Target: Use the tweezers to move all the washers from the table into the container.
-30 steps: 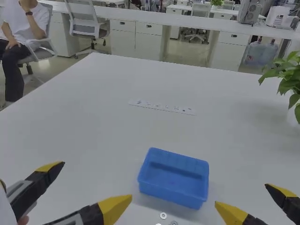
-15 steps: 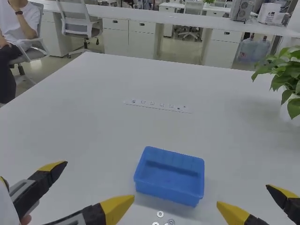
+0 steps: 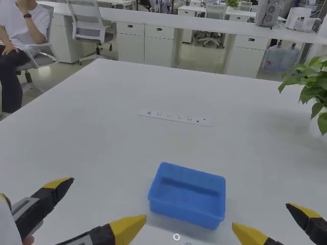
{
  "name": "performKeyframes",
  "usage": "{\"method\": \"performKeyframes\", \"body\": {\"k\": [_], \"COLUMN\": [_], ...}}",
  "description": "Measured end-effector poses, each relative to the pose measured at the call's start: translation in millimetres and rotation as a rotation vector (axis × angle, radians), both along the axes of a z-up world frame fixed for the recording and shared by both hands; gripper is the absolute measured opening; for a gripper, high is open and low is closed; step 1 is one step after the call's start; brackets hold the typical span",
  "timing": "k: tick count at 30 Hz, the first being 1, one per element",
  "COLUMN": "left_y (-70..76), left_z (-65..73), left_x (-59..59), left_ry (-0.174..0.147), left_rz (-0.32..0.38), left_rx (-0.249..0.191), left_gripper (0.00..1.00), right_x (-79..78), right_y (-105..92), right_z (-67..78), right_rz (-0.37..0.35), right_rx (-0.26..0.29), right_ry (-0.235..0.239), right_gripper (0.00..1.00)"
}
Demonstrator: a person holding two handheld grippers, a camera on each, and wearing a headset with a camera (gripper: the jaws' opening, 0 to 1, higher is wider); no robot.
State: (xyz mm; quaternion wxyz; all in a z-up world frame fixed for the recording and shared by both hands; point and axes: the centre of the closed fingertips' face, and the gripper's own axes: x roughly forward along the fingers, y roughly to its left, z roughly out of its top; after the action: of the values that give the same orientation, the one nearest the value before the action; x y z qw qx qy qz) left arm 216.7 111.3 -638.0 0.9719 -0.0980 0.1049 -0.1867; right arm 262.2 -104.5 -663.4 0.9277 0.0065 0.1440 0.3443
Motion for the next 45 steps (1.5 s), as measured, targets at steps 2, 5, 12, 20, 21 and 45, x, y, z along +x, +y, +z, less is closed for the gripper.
{"method": "performKeyframes", "body": {"k": [2, 5, 12, 20, 21, 45], "left_y": [-0.2, 1.6, 5.9, -4.3, -8.0, -77.9], "left_z": [1.2, 3.2, -5.5, -46.3, -51.6, -174.9], "left_x": [-0.2, -1.0, 0.5, 5.3, 7.1, -8.9], "left_ry": [-0.002, -0.007, 0.02, 0.183, 0.194, 0.479], "left_rz": [-0.001, 0.005, -0.01, -0.176, -0.209, -0.886], "left_rx": [0.003, 0.003, 0.023, 0.212, 0.247, 0.703], "left_gripper": [0.96, 0.96, 0.94, 0.75, 0.71, 0.14], "right_x": [0.3, 0.7, 3.8, -5.7, -8.2, -40.7], "right_y": [1.8, 5.5, 13.9, 19.0, 19.8, 16.6], "right_z": [-0.3, -0.4, 0.6, -19.0, -22.7, -64.1], "right_rz": [0.004, 0.015, 0.046, 0.072, 0.071, 0.161], "right_rx": [0.002, 0.002, -0.003, -0.053, -0.049, -0.322], "right_ry": [0.002, 0.003, 0.002, 0.058, 0.068, 0.161], "right_gripper": [0.71, 0.71, 0.72, 0.58, 0.55, 0.32]}}
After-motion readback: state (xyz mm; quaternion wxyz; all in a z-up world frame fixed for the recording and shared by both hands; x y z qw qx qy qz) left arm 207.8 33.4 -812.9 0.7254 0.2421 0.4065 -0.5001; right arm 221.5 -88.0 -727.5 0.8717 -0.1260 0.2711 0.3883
